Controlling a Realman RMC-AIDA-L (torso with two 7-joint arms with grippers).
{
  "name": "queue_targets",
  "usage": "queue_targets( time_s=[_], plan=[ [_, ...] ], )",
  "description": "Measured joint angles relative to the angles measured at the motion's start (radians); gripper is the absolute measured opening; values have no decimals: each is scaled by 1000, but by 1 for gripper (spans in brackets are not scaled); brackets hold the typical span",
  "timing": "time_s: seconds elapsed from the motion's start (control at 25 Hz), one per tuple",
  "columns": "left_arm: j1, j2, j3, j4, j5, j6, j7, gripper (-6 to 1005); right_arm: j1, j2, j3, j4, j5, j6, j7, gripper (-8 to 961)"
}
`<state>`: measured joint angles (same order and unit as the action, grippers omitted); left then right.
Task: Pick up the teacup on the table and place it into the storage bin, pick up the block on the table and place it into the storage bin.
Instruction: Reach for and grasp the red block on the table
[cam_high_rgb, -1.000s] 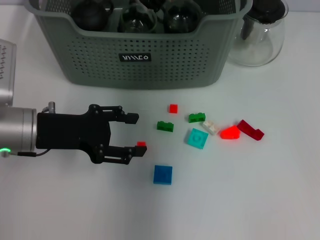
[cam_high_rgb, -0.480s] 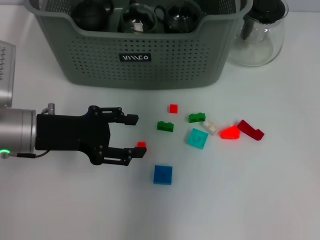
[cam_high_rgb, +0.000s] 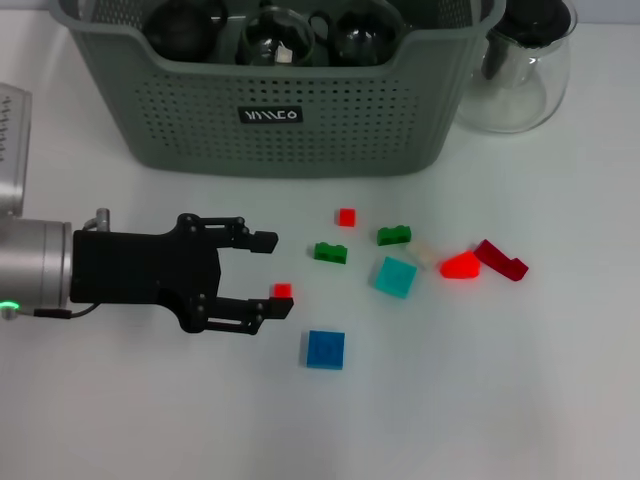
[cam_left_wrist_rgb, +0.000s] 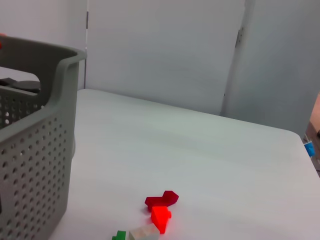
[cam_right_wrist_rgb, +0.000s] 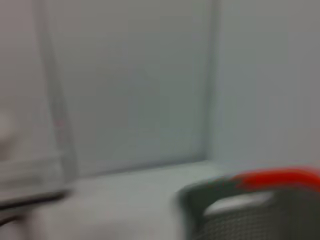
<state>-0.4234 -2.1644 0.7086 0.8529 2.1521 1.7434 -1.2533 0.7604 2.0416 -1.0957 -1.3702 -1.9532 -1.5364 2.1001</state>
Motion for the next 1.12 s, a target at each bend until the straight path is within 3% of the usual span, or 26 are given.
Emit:
queue_targets(
  time_s=[0.12, 0.24, 0.44, 0.64, 0.92, 1.12],
  plan=[
    [-1, 0, 0, 0, 0, 0, 0, 767, -40, -22, 37, -1, -32, -209, 16, 868],
    [-1, 0, 0, 3, 0, -1, 0, 767, -67, -28, 39, 2, -148, -336, 72, 867],
    [-5, 0, -9, 6, 0, -4, 0, 767, -72, -3, 34, -3, -422, -421, 141, 867],
    [-4, 0, -11, 0, 0, -9, 2, 767, -45, 57, -17, 27, -740, -341, 166, 866],
    [0, -2, -12, -1, 0, -11, 1, 767, -21, 58, -219, 187, -799, -153, 246, 865],
    [1, -3, -14, -4, 0, -12, 1, 767, -15, 59, -307, 253, -812, -58, 282, 864]
  ],
)
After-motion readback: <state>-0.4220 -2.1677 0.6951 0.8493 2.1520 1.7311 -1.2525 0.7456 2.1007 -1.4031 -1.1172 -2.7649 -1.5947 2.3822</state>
